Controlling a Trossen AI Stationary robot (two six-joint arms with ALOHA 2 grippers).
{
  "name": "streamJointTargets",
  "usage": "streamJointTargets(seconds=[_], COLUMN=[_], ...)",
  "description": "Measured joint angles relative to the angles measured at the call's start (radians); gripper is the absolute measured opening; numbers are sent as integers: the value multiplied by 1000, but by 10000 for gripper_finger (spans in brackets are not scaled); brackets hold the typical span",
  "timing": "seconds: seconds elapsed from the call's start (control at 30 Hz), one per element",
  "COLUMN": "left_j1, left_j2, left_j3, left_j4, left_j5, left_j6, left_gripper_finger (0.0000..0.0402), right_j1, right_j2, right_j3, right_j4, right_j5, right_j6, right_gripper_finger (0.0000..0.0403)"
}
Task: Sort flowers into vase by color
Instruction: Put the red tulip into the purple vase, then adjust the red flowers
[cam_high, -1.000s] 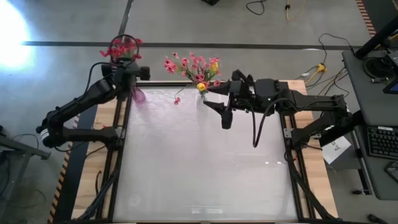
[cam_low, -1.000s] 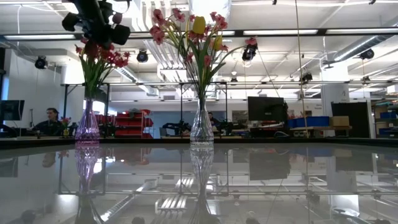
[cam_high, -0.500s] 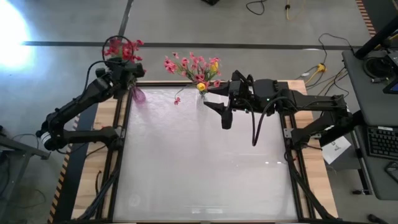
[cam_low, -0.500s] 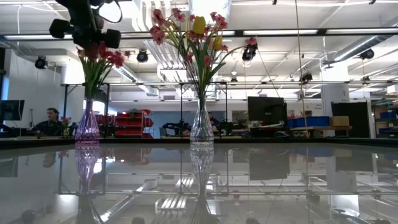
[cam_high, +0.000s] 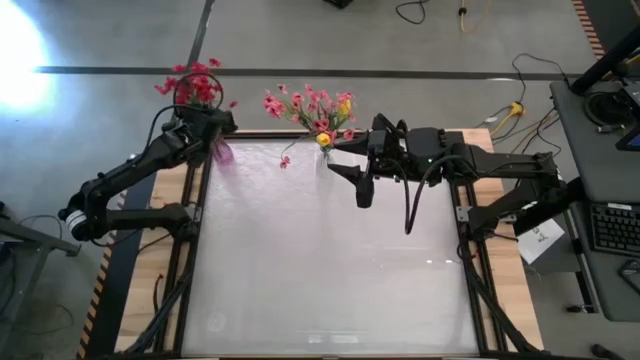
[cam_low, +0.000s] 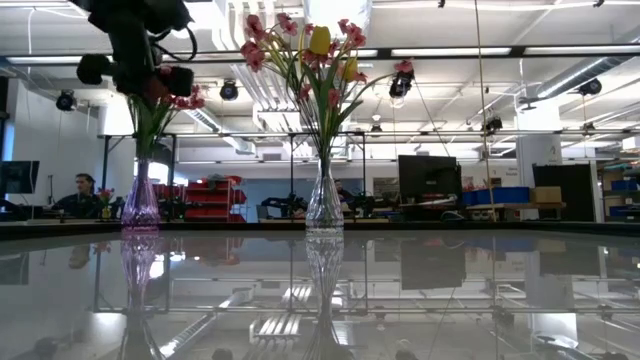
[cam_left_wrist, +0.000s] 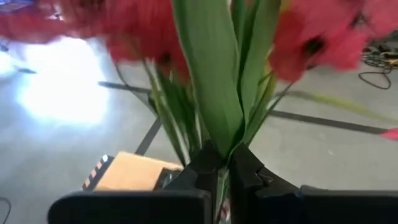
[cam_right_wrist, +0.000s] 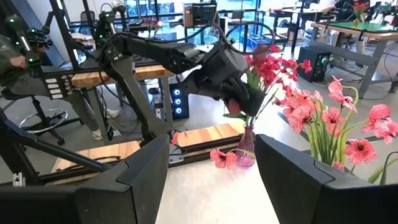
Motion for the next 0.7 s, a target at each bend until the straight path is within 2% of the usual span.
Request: streamJointTargets(seconds=[0.33, 0.47, 0.7], left_j1=[0, 0, 0], left_j2=[-2, -2, -29], left_j3=[-52, -58, -59], left_j4=[-2, -4, -4], left_j5=[42, 66, 106], left_j6=[-44, -39, -15], left_gripper_finger=[8, 40, 124], right_j1=[0, 0, 0], right_j2=[0, 0, 0], right_j3=[0, 0, 0], right_j4=[-5, -6, -5], right_j5=[0, 0, 0], right_j6=[14, 16, 16], right_gripper_finger=[228, 228, 228])
